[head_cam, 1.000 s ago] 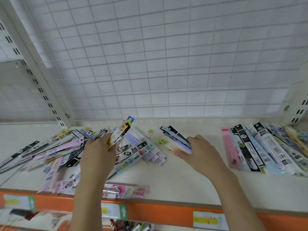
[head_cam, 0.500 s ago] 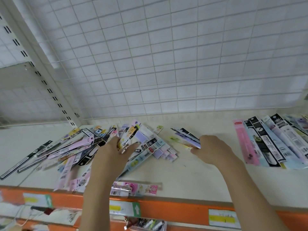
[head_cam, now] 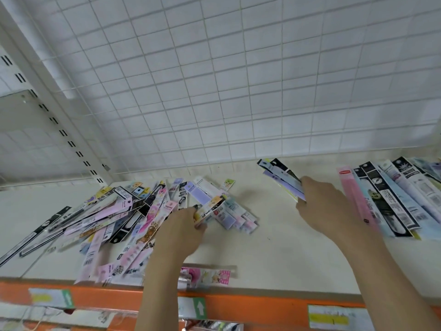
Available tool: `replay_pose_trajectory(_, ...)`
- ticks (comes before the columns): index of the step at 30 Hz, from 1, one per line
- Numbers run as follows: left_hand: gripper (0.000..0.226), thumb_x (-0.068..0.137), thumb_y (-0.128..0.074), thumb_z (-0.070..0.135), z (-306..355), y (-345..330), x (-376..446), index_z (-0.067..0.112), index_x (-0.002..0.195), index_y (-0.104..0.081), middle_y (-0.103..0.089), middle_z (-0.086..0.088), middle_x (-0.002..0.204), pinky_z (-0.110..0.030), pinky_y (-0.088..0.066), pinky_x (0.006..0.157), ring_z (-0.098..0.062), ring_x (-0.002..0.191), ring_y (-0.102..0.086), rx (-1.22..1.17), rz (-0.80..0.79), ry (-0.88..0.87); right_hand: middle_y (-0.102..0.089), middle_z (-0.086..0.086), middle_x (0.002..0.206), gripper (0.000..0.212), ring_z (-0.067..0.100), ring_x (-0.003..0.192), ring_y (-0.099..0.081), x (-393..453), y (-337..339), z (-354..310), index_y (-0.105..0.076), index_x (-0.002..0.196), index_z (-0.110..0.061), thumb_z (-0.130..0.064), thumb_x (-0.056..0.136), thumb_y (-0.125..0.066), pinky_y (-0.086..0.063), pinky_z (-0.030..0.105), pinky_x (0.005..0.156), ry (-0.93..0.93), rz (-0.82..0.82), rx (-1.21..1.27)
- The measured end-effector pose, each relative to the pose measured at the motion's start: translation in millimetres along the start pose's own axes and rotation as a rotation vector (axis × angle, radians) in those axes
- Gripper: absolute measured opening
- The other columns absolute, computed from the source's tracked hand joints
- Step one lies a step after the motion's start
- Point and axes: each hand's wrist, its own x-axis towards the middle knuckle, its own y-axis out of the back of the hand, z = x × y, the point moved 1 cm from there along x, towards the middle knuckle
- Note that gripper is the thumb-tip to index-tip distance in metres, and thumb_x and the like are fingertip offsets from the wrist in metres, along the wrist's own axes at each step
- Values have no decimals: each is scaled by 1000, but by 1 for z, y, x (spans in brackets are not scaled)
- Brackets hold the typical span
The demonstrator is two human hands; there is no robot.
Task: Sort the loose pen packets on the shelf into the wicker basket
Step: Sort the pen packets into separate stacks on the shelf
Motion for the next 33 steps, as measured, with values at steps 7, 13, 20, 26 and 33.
replay_pose_trajectory(7, 9, 96, -44, 18, -14, 21, 3, 15, 90, -39, -49, 2, 67, -30, -37, 59, -20, 67, -51, 16, 201, -101, -52, 5, 67, 30, 27, 61, -52, -4, -14, -7, -41, 82, -13, -41, 93, -48, -37, 34, 53, 19, 19, 280)
replay_pose_trajectory(13, 24, 90, -55, 27, -17, 13, 0, 18, 82, -35, -44, 5, 63, -26, -34, 52, -13, 57, -44, -34, 104, -41, -51, 0, 68, 36, 25, 66, -54, -4, -20, -12, -42, 81, -17, -50, 87, -54, -38, 32, 56, 47, -10, 244)
replay_pose_trajectory(20, 33, 85, -59, 29, -10, -1, 19, 17, 64, -37, -46, 2, 61, -28, -39, 62, -23, 68, -49, -59, 29, 104, -50, 0, 64, 25, 22, 57, -48, -3, -20, -4, -43, 81, -16, -36, 90, -53, -34, 30, 52, 84, -52, 209)
replay_pose_trajectory(26, 39, 89, -57, 30, -14, 19, 23, 17, 60, -36, -42, 2, 61, -23, -28, 46, -10, 51, -40, -62, 180, 40, -48, 0, 63, 28, 22, 56, -45, 5, -19, -7, -35, 69, -20, -31, 91, -49, -33, 30, 51, 83, -52, 204)
replay_pose_trajectory(33, 25, 95, -47, 23, -42, 55, 9, 16, 73, -37, -58, -15, 69, -32, -33, 48, -29, 61, -53, -223, 383, 27, -47, 0, 64, 24, 23, 57, -44, 23, -25, -36, -38, 72, -16, -25, 92, -46, -32, 29, 50, 102, -49, 194)
